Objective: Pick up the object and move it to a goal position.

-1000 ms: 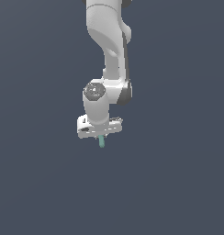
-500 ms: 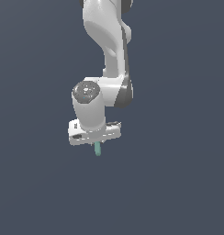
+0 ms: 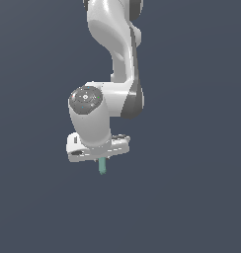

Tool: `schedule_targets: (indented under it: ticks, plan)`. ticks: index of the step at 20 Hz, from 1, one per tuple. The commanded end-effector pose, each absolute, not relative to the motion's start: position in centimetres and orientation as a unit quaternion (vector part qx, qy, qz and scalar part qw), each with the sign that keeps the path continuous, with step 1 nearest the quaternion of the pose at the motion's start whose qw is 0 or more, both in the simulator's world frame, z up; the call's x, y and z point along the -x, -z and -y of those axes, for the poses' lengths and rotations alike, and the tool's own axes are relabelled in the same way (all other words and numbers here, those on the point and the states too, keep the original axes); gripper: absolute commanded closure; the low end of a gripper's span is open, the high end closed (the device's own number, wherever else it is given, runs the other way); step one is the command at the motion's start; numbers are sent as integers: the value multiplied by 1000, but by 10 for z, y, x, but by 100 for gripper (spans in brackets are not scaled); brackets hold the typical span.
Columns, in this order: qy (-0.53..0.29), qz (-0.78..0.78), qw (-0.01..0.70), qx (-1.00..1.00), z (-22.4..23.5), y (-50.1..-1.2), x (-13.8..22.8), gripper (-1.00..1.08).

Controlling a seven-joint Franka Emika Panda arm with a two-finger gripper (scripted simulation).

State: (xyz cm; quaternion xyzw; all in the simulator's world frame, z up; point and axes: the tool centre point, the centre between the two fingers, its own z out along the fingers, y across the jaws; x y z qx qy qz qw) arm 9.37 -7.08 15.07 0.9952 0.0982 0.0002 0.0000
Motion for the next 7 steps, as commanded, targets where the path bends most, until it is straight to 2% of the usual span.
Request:
schedule_targets:
  ticks: [1,7]
  plan:
    - [0,-98,0,-995,72,-154,-98,108]
    - [0,-98,0,-995,72,-156,-102,108]
